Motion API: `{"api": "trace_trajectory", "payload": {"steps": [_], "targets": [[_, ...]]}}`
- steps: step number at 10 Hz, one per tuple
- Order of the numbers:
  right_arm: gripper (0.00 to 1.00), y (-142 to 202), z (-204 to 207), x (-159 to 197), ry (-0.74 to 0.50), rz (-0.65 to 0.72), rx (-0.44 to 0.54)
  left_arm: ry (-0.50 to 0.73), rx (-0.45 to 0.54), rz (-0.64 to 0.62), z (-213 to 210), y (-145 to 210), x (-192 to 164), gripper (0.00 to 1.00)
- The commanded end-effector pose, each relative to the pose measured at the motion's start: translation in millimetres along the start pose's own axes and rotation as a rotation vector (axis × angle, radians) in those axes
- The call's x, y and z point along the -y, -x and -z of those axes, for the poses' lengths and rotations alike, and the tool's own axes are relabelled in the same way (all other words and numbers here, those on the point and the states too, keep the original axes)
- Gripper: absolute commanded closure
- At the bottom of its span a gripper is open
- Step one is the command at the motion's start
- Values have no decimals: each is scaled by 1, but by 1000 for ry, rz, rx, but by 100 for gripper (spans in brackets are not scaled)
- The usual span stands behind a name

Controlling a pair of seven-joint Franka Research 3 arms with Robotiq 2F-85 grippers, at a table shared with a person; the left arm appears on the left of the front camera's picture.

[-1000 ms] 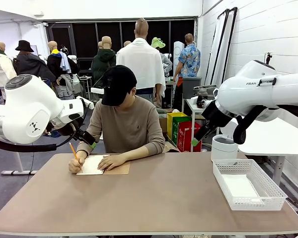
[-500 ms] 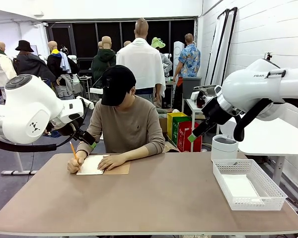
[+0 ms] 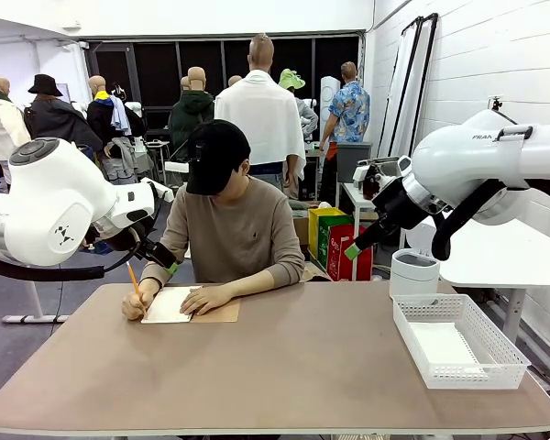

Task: Sort the paper based on its condition.
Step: If a person hands you a paper, place it in the Organizing basket , and if it's crumpled, put it in the Trash can.

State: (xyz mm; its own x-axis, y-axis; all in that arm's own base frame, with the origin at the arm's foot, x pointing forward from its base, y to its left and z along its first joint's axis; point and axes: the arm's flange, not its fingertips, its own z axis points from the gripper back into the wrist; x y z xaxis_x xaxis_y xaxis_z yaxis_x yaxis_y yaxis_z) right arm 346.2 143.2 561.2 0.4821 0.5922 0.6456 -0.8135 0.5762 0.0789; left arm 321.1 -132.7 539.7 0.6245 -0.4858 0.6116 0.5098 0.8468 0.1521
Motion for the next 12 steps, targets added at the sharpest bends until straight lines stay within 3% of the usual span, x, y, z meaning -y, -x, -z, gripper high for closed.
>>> {"api": "trace_trajectory", "payload": {"steps": [1,12], "targets": [[0,-1,-1,1,0,2,2,2,0,-3,0,1,-1,0],[0,-1,-1,1,0,2,2,2,0,-3,0,1,-1,0]]}}
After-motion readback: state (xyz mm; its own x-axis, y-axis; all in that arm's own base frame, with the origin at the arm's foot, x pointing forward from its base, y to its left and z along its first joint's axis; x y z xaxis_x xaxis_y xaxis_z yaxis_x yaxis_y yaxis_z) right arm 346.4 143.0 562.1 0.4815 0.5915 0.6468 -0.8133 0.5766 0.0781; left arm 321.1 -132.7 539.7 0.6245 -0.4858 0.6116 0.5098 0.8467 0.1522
